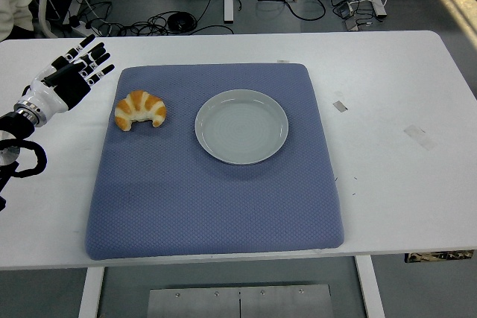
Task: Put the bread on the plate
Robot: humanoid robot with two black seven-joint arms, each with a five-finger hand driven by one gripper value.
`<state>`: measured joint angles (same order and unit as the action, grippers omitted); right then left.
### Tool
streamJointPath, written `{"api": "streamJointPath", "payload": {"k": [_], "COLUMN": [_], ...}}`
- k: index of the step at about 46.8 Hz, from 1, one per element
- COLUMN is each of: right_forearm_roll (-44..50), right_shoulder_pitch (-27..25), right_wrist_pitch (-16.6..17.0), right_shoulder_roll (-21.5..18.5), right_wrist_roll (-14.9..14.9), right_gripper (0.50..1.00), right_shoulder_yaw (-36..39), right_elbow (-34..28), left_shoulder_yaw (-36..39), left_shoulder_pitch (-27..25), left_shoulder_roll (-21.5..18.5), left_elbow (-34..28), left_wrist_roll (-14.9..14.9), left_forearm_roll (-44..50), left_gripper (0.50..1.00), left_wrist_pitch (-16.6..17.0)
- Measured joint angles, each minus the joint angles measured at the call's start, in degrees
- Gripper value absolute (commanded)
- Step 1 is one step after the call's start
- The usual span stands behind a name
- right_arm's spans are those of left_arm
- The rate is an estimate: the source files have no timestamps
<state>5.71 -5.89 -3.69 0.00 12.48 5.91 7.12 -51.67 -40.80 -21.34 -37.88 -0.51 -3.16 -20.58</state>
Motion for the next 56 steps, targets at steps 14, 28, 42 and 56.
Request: {"api": "streamJointPath", "payload": {"k": [14,28,42,56], "right_forearm_roll": [0.0,0.0,0.0,0.0], "right_shoulder_pitch": [0.0,0.0,0.0,0.0], "right_wrist_pitch": [0.0,0.0,0.0,0.0], "right_shoulder_roll": [0.0,0.0,0.0,0.0], "right_wrist_roll": [0.0,0.0,0.0,0.0], "right_gripper": [1.0,1.0,1.0,1.0], "right_shoulder_yaw": [0.0,0.0,0.0,0.0], "right_elbow": [0.0,0.0,0.0,0.0], "left_shoulder_yaw": [0.0,0.0,2.5,3.1], "left_shoulder_pitch": [-0.1,-0.8,-2.3,-3.7], "left_shoulder_roll": [0.0,-0.2,0.2,-0.8], "left_elbow": [0.0,0.0,-0.1,0.0], "left_wrist_roll": [-0.3,0.0,-0.2,-1.6], "left_forearm_roll": [0.5,1.1,1.1,-7.4], "left_gripper": [0.984,0.984,0.984,0.984], "left_wrist_pitch": [-0.1,-0.2,3.0,4.1]}}
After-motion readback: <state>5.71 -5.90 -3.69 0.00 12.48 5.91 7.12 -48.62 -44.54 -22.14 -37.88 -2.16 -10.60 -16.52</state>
